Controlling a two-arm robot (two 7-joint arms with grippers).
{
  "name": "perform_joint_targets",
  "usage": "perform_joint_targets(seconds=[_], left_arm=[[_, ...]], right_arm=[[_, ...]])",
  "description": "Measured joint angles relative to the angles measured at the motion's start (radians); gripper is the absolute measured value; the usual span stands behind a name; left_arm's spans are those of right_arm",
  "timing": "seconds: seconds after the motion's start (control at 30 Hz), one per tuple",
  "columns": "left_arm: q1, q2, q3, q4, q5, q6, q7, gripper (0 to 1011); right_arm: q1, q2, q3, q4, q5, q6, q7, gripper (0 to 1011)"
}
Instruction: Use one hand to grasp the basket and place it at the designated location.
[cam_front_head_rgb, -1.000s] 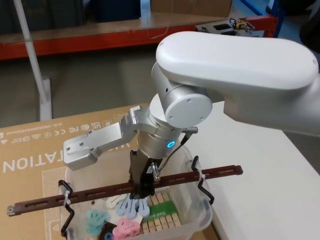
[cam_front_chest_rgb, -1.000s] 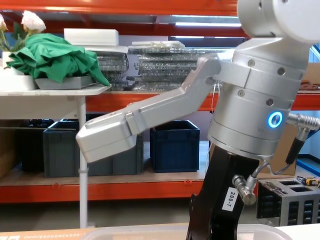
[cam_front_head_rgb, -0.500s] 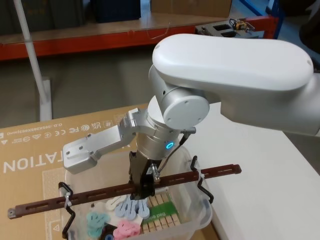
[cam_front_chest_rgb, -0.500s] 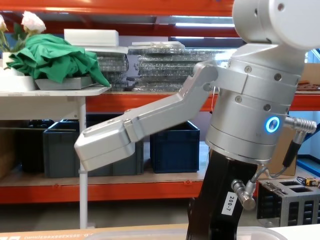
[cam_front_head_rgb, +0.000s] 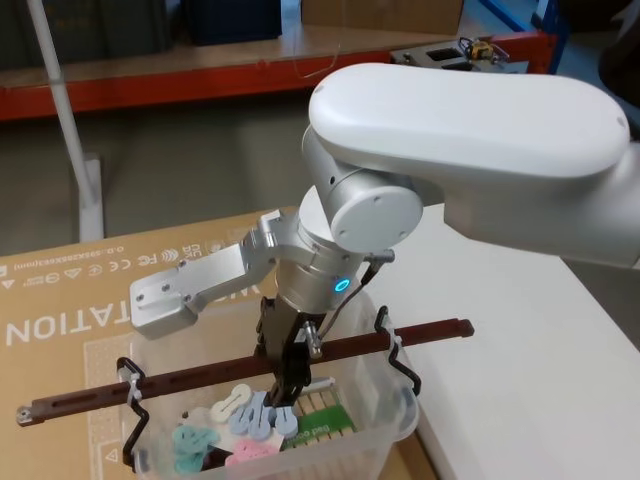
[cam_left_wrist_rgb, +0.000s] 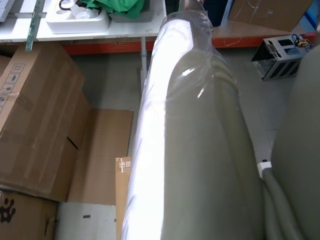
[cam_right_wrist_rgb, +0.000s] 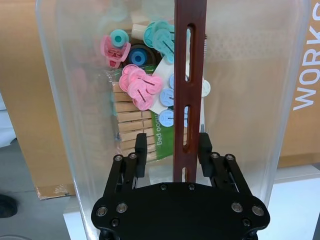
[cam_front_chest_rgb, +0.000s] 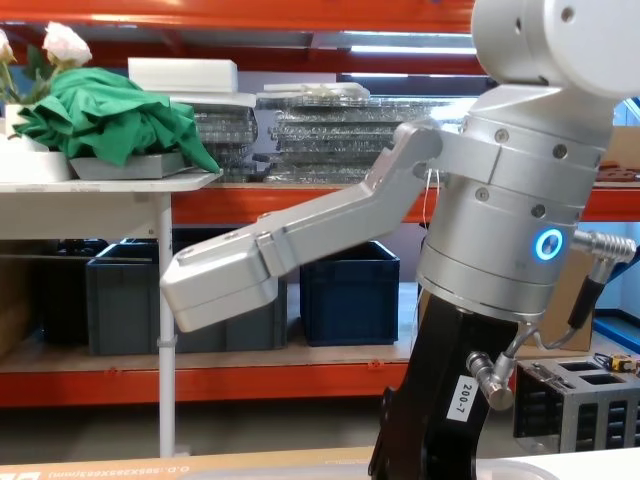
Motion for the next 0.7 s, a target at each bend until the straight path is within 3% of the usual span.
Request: perform_joint_targets(seconds=[0.4,0.5,0.7], left_arm=[[0.000,0.000,0.000,0.000,0.000,0.000,0.000,0],[0.000,0.000,0.000,0.000,0.000,0.000,0.000,0],[0.000,0.000,0.000,0.000,0.000,0.000,0.000,0]], right_arm=[[0.004,0.012,0.011,-0.006,0.000,0.007,-0.001,938],[0.005,0.016,0.014,-0.010,0.000,0.009,-0.001,997],[0.010,0.029,0.026,-0.020,0.004,0.010,-0.003,1000]])
